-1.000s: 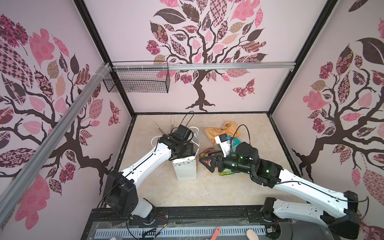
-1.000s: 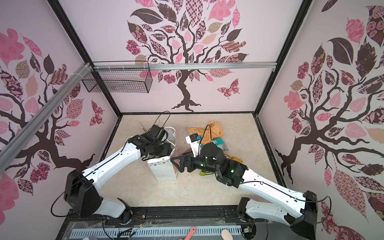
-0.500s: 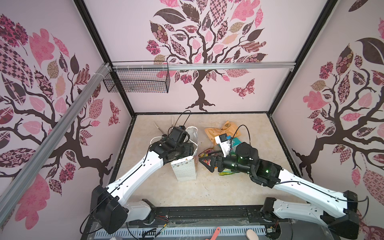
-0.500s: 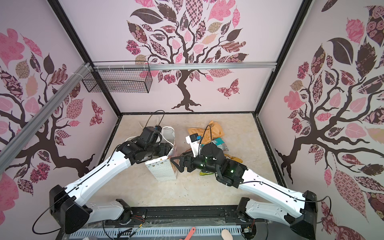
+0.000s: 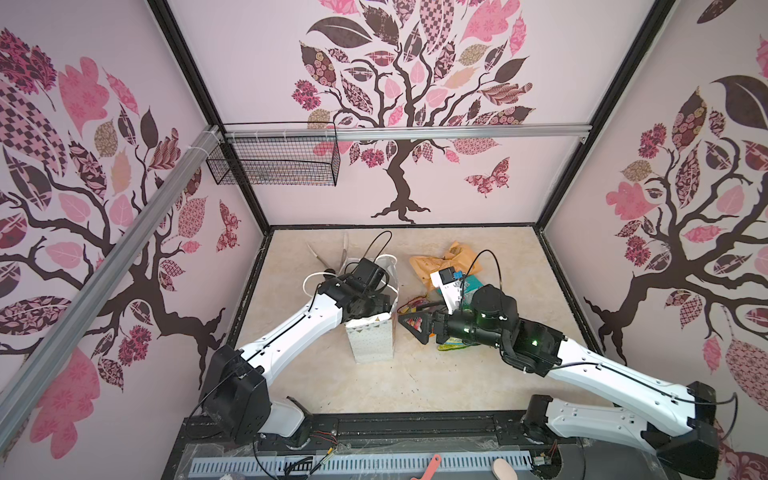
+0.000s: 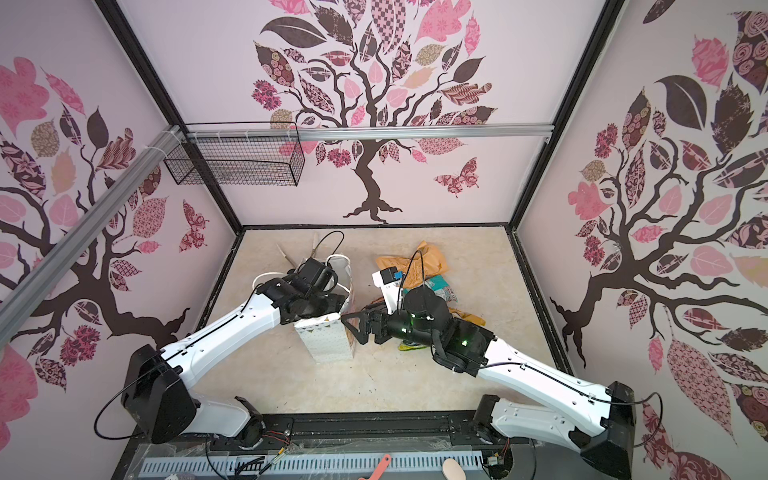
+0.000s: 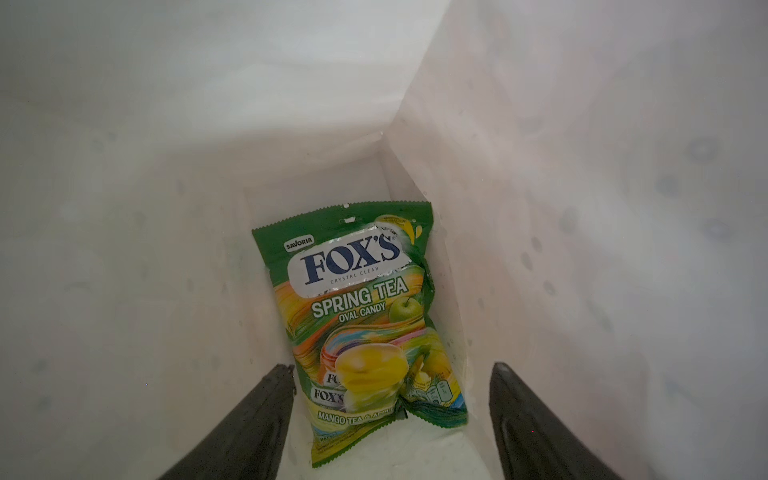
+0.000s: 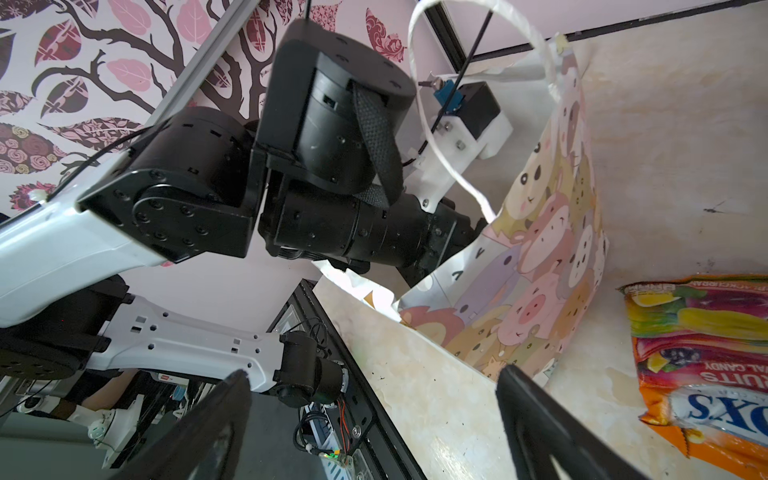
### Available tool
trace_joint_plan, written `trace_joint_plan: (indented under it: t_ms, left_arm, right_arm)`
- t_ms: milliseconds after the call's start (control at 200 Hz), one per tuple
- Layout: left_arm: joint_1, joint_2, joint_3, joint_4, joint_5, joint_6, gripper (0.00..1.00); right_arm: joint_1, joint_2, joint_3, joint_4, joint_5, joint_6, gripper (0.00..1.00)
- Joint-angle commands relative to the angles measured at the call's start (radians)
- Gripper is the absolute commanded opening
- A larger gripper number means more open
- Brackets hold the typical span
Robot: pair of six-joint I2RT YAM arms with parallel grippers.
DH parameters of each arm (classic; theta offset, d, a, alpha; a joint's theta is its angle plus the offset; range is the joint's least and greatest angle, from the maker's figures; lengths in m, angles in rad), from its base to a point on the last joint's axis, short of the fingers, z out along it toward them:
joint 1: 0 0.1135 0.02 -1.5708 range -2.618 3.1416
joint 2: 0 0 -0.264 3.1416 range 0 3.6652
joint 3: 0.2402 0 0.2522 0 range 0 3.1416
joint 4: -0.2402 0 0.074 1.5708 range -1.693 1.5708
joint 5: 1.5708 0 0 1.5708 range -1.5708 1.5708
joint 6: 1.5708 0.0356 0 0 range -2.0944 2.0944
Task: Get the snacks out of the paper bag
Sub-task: 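Lower the left gripper into the bag toward the green Spring Tea pack, then close the left gripper on the top edge of the Spring Tea pack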
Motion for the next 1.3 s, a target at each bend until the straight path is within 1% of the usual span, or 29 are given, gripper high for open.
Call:
trace_joint_plan:
  t_ms: [0, 110, 195, 450, 695, 1040, 1245, 1295]
  left_arm:
    - [0.022, 0.027, 0.009, 0.000, 0.024, 0.008, 0.79]
    - [0.033, 0.051, 0.003, 0.020, 0.025, 0.025, 0.86]
    - [0.036, 0.075, 0.002, 0.024, 0.036, 0.034, 0.88]
    - [0.040, 0.153, -0.054, 0.068, 0.076, 0.027, 0.88]
    - [0.042, 0.246, -0.044, 0.048, 0.105, 0.050, 0.88]
    - [0.044, 0.347, -0.086, 0.076, 0.108, 0.057, 0.87]
    - [0.043, 0.387, -0.119, 0.122, 0.089, 0.042, 0.84]
    - [0.042, 0.391, -0.129, 0.134, 0.085, 0.038, 0.82]
  right_arm:
    - [0.003, -0.029, 0.000, 0.010, 0.009, 0.000, 0.95]
    - [0.004, -0.027, 0.003, 0.007, 0.003, -0.003, 0.95]
    - [0.004, -0.026, 0.005, 0.006, 0.004, -0.007, 0.95]
    - [0.003, -0.022, 0.008, 0.003, 0.004, -0.011, 0.96]
    - [0.003, -0.018, 0.017, 0.003, 0.006, -0.013, 0.96]
    - [0.003, -0.015, 0.018, 0.002, 0.006, -0.015, 0.96]
    - [0.004, -0.017, 0.017, -0.002, 0.007, -0.016, 0.96]
    - [0.004, -0.017, 0.017, -0.004, 0.007, -0.016, 0.96]
